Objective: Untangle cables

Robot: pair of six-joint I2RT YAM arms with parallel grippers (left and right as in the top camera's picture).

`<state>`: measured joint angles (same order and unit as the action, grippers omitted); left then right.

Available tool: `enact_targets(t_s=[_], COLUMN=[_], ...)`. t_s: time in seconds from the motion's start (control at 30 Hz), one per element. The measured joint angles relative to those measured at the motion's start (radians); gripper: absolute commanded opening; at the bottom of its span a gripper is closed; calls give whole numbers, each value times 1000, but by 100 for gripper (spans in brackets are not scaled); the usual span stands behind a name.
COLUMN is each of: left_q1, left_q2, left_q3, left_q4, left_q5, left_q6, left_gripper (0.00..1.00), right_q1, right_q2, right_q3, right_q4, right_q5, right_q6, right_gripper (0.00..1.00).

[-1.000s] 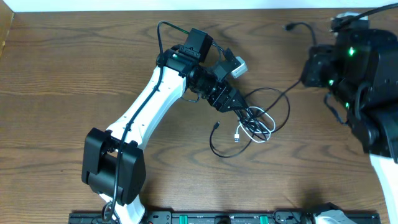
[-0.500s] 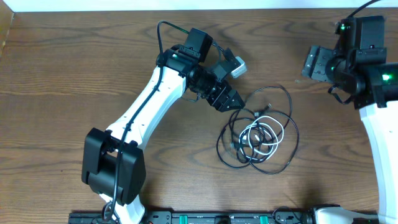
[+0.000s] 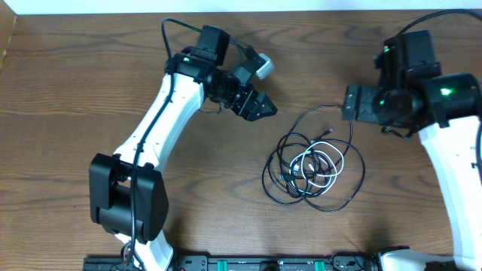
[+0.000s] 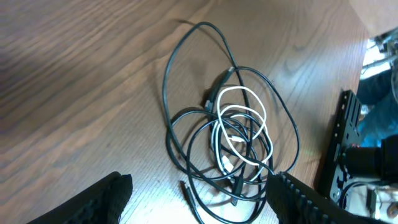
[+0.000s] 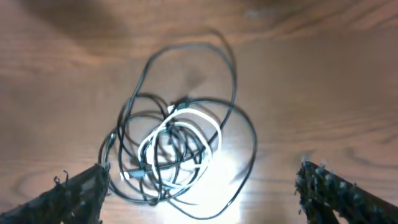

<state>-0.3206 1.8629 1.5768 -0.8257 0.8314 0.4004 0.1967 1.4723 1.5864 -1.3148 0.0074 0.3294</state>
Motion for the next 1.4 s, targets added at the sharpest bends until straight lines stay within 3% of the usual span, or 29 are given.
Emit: enact_targets(t_s=[0.53, 0.97, 1.4], left_q1=[5, 5, 5], left_q2=[0, 0, 0], left_q3=[0, 0, 0], left_q4=[0, 0, 0], left_q5=[0, 0, 0], left_q6=[-11, -11, -11], left_gripper=[74, 75, 74], right_q1=[89, 89, 132], right_q2=[110, 152, 174], right_q3=[-435, -614, -697], right_q4=[298, 452, 501], right_q5=[4, -65, -101], right_q6=[-23, -36, -44], right_gripper=[97, 95, 96])
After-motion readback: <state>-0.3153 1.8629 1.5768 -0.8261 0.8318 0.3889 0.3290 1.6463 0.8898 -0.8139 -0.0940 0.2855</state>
